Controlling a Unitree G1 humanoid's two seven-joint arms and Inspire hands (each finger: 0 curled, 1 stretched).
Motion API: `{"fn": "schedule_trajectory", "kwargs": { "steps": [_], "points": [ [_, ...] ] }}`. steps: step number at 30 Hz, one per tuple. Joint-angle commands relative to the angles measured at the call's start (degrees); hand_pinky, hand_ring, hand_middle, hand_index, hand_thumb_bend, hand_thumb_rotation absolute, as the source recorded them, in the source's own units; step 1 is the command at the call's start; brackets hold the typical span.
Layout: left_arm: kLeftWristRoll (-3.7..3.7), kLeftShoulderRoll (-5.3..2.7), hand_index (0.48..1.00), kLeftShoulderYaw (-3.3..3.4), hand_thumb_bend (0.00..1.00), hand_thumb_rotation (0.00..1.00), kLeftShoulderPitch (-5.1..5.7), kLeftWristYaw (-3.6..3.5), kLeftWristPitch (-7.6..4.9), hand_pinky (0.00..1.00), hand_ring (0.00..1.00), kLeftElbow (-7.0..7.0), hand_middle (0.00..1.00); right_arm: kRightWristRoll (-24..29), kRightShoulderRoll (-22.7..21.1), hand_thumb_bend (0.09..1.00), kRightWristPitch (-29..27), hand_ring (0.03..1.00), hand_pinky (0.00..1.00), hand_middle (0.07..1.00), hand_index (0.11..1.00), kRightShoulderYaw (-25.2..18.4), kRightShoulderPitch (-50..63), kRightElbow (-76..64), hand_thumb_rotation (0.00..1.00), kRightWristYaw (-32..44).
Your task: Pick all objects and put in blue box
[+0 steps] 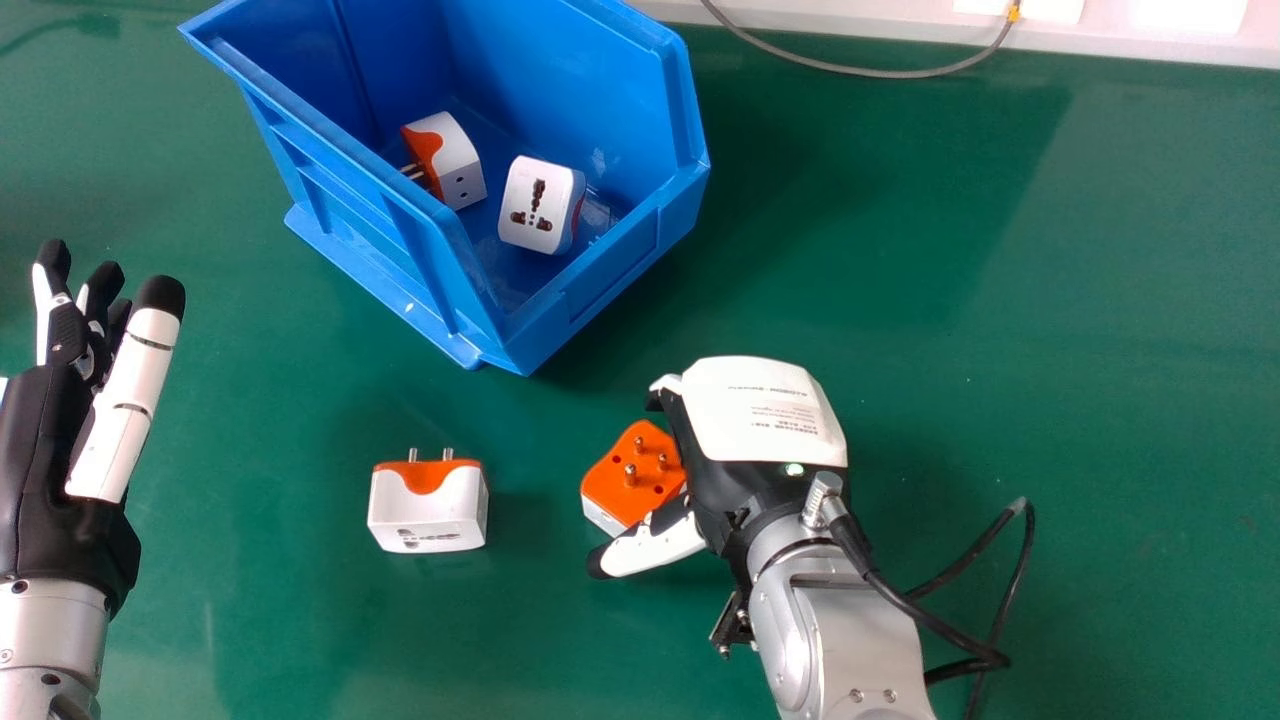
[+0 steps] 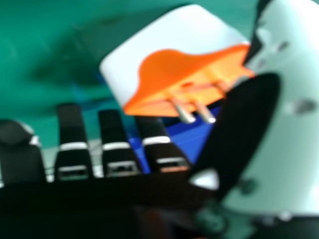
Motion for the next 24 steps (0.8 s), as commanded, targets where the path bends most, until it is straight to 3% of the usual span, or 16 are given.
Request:
{"fn": "schedule_trajectory", "kwargs": {
  "steps": [1, 5, 11, 15, 18, 23, 24],
  "points": [
    [0.12, 0.38, 1.000, 0.33, 0.56, 0.72, 0.00, 0.53, -0.39, 1.00, 1.00, -1.66, 1.00, 0.9, 0.4, 0.741, -0.2, 0.796, 0.70, 0.836, 0.784, 0.1, -0.1, 0.5, 0.42, 0.4],
    [0.45, 0.41, 1.000, 0.08, 0.56, 0.72, -0.05, 0.87, 0.08, 1.00, 1.00, -1.96, 1.00, 2.1, -0.7, 0.742, -1.9, 0.790, 0.70, 0.829, 0.779, -0.2, -0.7, 0.8, 0.42, 1.3],
    [-0.10, 0.37, 1.000, 0.14, 0.56, 0.73, -0.02, 0.76, -0.18, 1.00, 1.00, -1.95, 1.00, 3.4, -1.4, 0.742, -3.4, 0.756, 0.65, 0.796, 0.747, -0.5, -1.6, 0.9, 0.42, 2.1],
    [0.26, 0.39, 1.000, 0.01, 0.57, 0.73, 0.16, 0.88, -0.28, 1.00, 1.00, -2.28, 1.00, 3.8, -1.4, 0.740, -3.8, 0.718, 0.62, 0.762, 0.715, -0.6, -1.4, 0.2, 0.42, 1.6],
    [0.29, 0.30, 1.000, -0.07, 0.57, 0.73, 0.32, 1.00, -0.02, 1.00, 1.00, -2.76, 1.00, 5.1, -1.4, 0.732, -4.9, 0.611, 0.52, 0.669, 0.631, -1.3, -0.9, 0.0, 0.39, -0.1],
    [0.19, 0.28, 1.000, -0.01, 0.56, 0.73, 0.51, 1.15, 0.41, 1.00, 1.00, -3.21, 1.00, 7.4, -1.3, 0.731, -6.2, 0.493, 0.40, 0.573, 0.581, -2.0, -0.7, 0.5, 0.34, -2.4],
    [0.31, 0.28, 1.000, -0.04, 0.56, 0.73, 0.51, 1.20, 0.35, 1.00, 1.00, -3.19, 1.00, 7.5, -1.6, 0.688, -6.4, 0.434, 0.34, 0.520, 0.561, -1.7, -0.7, 0.6, 0.30, -2.7]
  ]
}}
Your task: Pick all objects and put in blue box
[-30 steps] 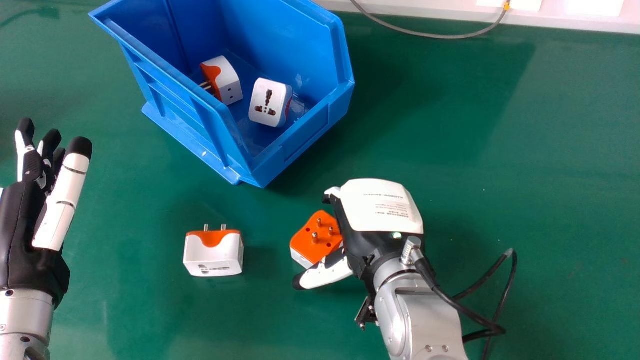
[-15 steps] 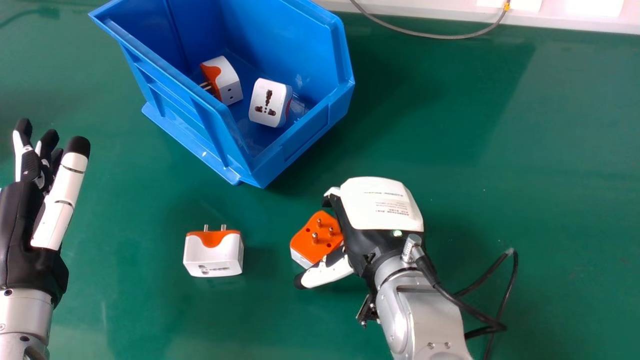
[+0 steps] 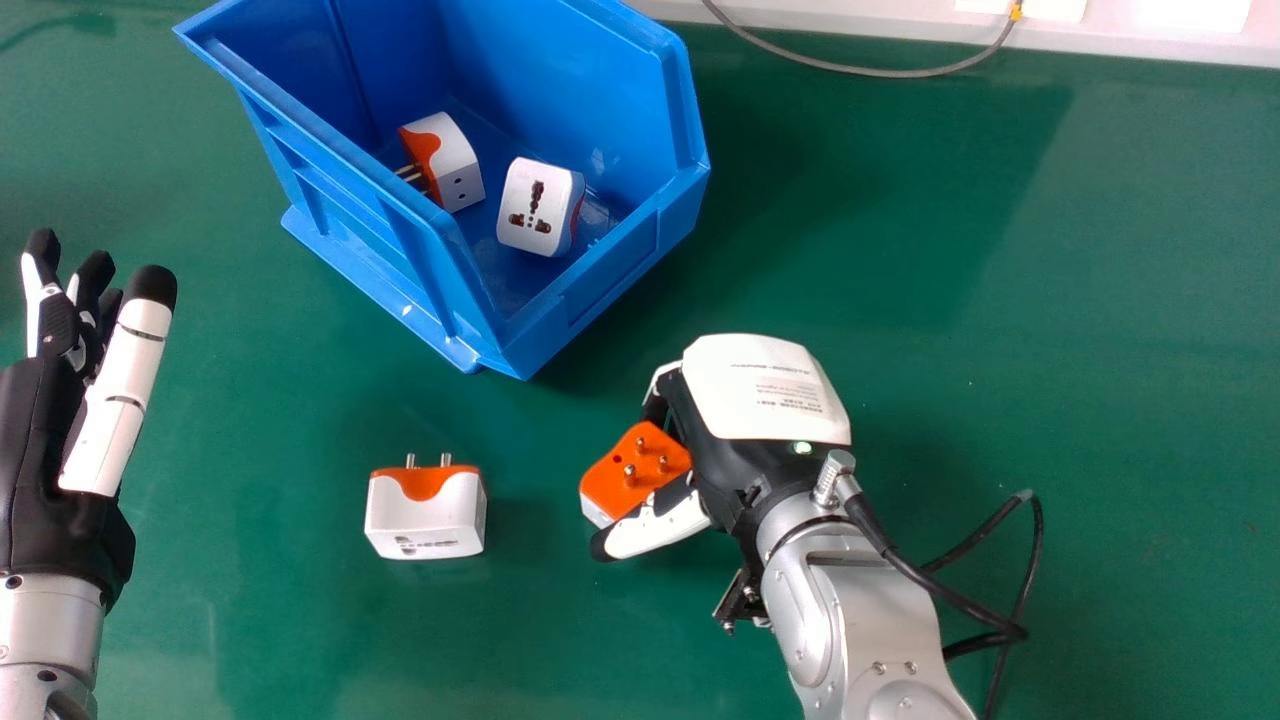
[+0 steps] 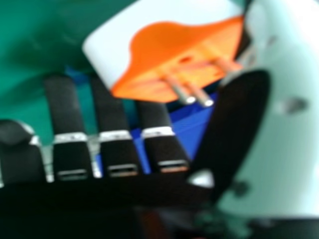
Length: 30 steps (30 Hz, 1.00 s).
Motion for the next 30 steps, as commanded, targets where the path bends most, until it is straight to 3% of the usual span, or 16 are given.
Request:
{"fn": "schedule_trajectory", "kwargs": {
  "steps": [1, 9, 12, 16, 24, 27, 30],
  "points": [
    [0.36, 0.29, 1.000, 0.01, 0.56, 0.73, 0.28, 0.30, -0.11, 1.00, 1.00, -1.51, 1.00, 0.7, -0.3, 0.653, -1.1, 0.387, 0.30, 0.477, 0.545, 0.7, 0.8, 0.2, 0.27, 0.0],
    [0.98, 0.65, 1.000, -0.01, 0.56, 0.73, 0.39, 0.28, -0.12, 1.00, 1.00, -1.55, 1.00, 0.4, -1.4, 0.558, -2.1, 0.218, 0.13, 0.318, 0.504, 1.4, 0.7, 0.0, 0.17, -0.8],
    [0.73, 0.51, 1.000, 0.12, 0.56, 0.73, 0.46, 0.05, -0.03, 1.00, 1.00, -1.78, 1.00, 0.8, -1.3, 0.534, -2.3, 0.162, 0.08, 0.263, 0.494, 1.1, 0.6, 0.2, 0.15, -0.9],
    [0.90, 0.33, 1.000, 0.07, 0.56, 0.73, 0.52, 0.21, -0.11, 1.00, 1.00, -1.98, 1.00, 2.3, -0.6, 0.525, -2.3, 0.139, 0.05, 0.239, 0.490, 0.1, 0.7, 0.3, 0.13, -1.3],
    [0.48, 0.27, 1.000, 0.19, 0.55, 0.73, 0.53, 0.20, 0.64, 1.00, 1.00, -2.55, 1.00, 2.6, -0.9, 0.513, -2.4, 0.112, 0.04, 0.214, 0.486, 0.4, 0.4, 0.6, 0.12, -2.7],
    [0.90, 0.34, 1.000, 0.12, 0.55, 0.73, 0.57, 0.41, 0.81, 1.00, 1.00, -2.74, 1.00, 2.0, -1.1, 0.511, -2.5, 0.108, 0.04, 0.209, 0.485, 0.7, 0.2, 0.9, 0.12, -3.4],
    [0.79, 0.24, 1.000, 0.10, 0.55, 0.73, 0.64, 0.40, 1.05, 1.00, 1.00, -3.02, 1.00, 1.9, -1.6, 0.510, -3.3, 0.107, 0.04, 0.208, 0.484, 0.8, 0.1, 1.1, 0.12, -4.7]
  ]
}}
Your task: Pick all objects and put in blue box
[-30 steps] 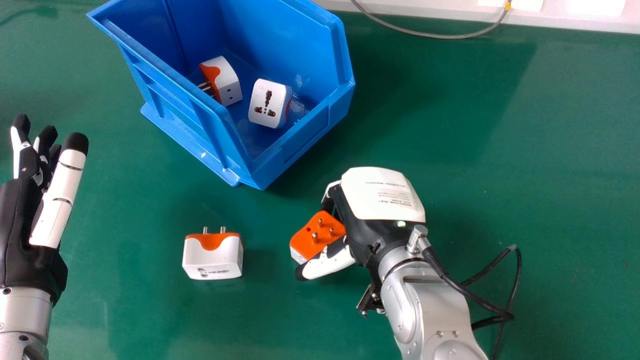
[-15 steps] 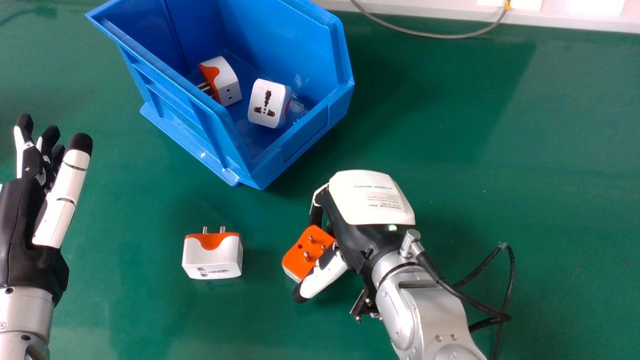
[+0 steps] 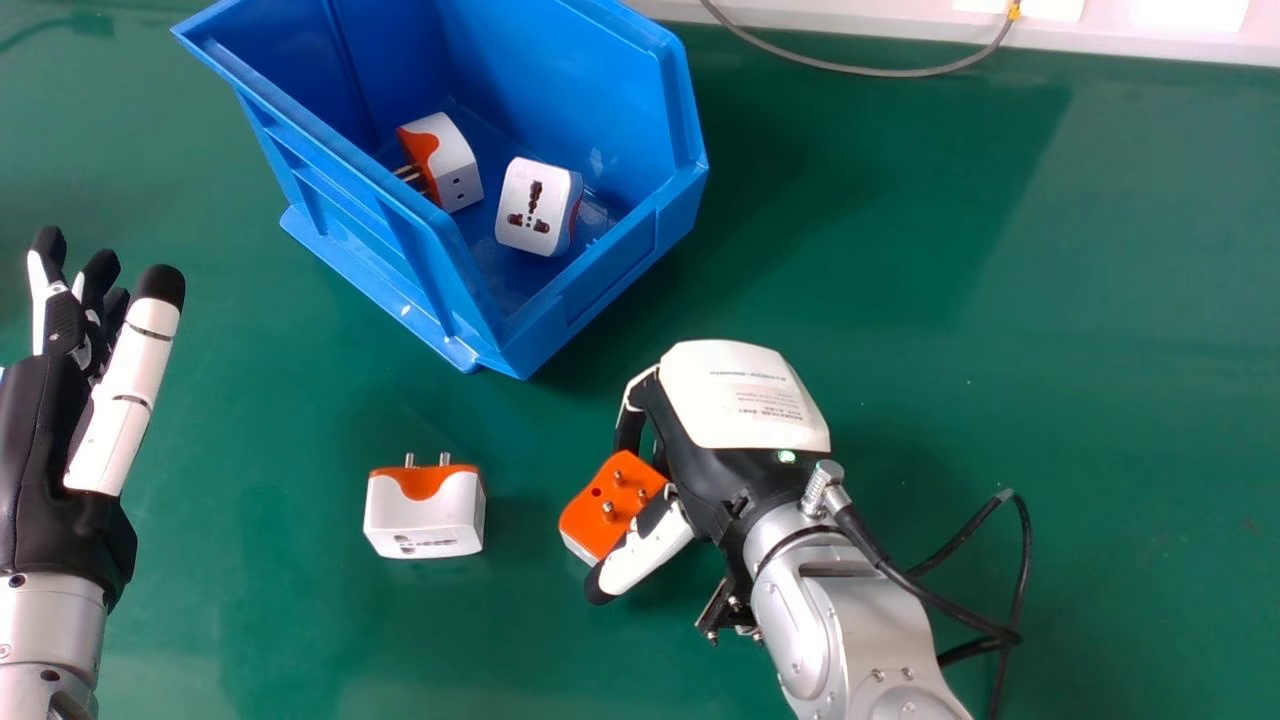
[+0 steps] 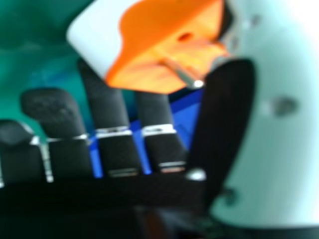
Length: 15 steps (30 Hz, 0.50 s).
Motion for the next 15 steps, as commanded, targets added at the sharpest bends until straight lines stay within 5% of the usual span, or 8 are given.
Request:
{"fn": "schedule_trajectory", "kwargs": {
  "steps": [1, 9, 15],
  "points": [
    [-0.17, 0.21, 1.000, 0.38, 0.55, 0.73, 0.18, 0.38, 0.06, 1.00, 1.00, -1.57, 1.00, -0.6, -0.7, 0.510, -0.7, 0.107, 0.04, 0.208, 0.484, 0.2, -0.1, 0.5, 0.12, -1.6],
    [-0.65, 0.16, 1.000, 0.59, 0.54, 0.73, 0.07, 0.14, 0.30, 1.00, 1.00, -1.36, 1.00, -0.6, -1.4, 0.507, -2.4, 0.108, 0.04, 0.210, 0.483, 0.0, -0.3, 1.4, 0.11, -4.6],
    [-0.33, 0.18, 1.000, 0.33, 0.55, 0.73, 0.04, 0.26, 0.21, 1.00, 1.00, -1.49, 1.00, -1.6, -3.6, 0.507, -4.3, 0.104, 0.04, 0.199, 0.483, -0.1, 0.4, -1.5, 0.11, -5.4]
  ]
}}
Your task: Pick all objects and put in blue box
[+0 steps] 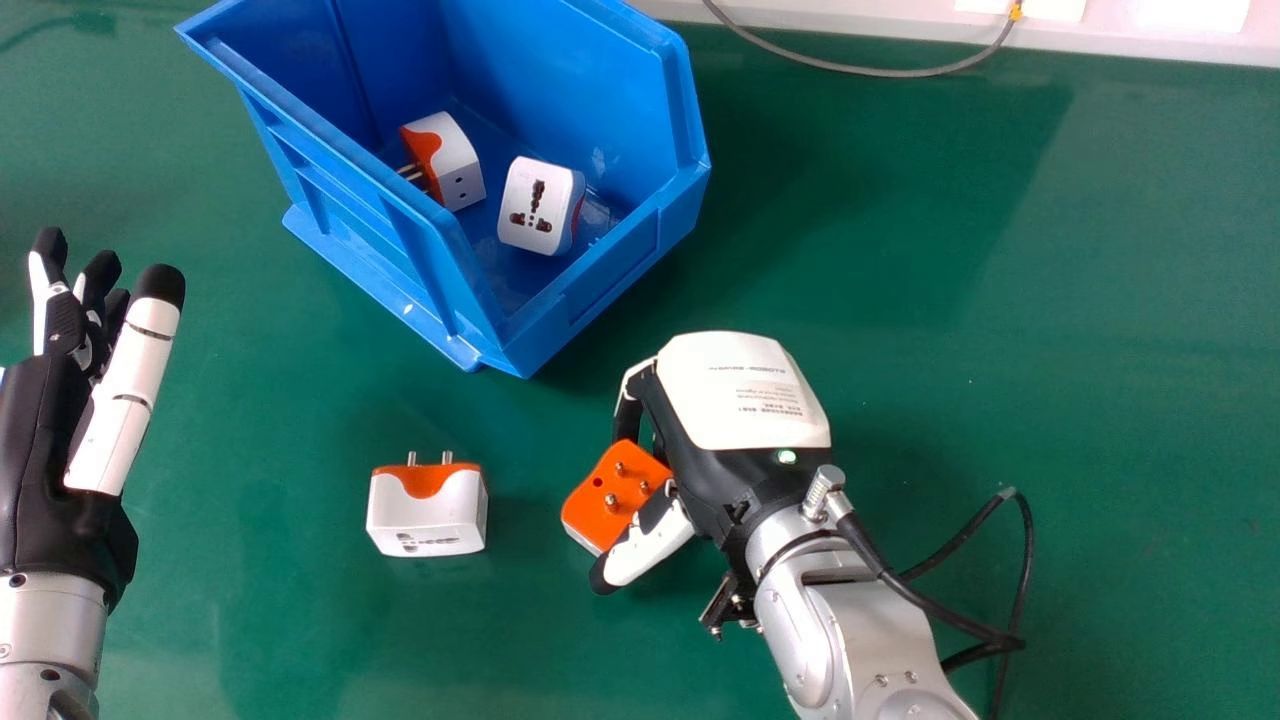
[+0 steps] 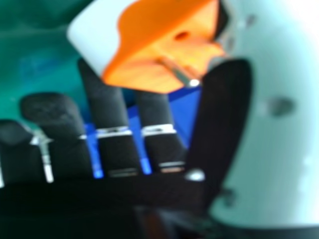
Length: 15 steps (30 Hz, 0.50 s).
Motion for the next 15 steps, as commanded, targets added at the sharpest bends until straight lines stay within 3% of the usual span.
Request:
{"fn": "schedule_trajectory", "kwargs": {
  "steps": [1, 6, 9, 10, 15],
  "points": [
    [-0.09, 0.20, 1.000, 0.30, 0.55, 0.73, 0.14, 0.28, -0.33, 1.00, 1.00, -1.56, 1.00, -0.7, -1.6, 0.507, -1.6, 0.104, 0.04, 0.199, 0.483, -0.5, 0.4, -2.6, 0.11, -1.1],
    [0.23, 0.46, 1.000, 0.39, 0.55, 0.73, 0.34, 0.21, -0.34, 1.00, 1.00, -1.53, 1.00, 4.1, -3.8, 0.507, -5.9, 0.084, 0.03, 0.169, 0.482, -3.7, 1.5, -7.3, 0.11, 0.1],
    [0.45, 0.50, 1.000, 0.44, 0.56, 0.73, 0.38, 0.29, -0.41, 1.00, 1.00, -1.40, 1.00, 5.4, -3.9, 0.506, -5.4, 0.088, 0.03, 0.190, 0.482, -5.0, 2.1, -10.5, 0.11, 2.0],
    [0.51, 0.47, 1.000, 0.46, 0.56, 0.73, 0.33, 0.33, -0.57, 1.00, 1.00, -1.20, 1.00, 5.3, -3.8, 0.510, -4.8, 0.098, 0.04, 0.246, 0.482, -5.3, 2.2, -11.5, 0.09, 2.8],
    [0.46, 0.14, 1.000, 0.32, 0.55, 0.73, -0.12, 0.56, -0.45, 1.00, 1.00, -0.84, 1.00, 3.8, -4.0, 0.515, -2.9, 0.109, 0.05, 0.327, 0.481, -6.5, 2.2, -16.0, 0.06, 5.9]
  ]
}}
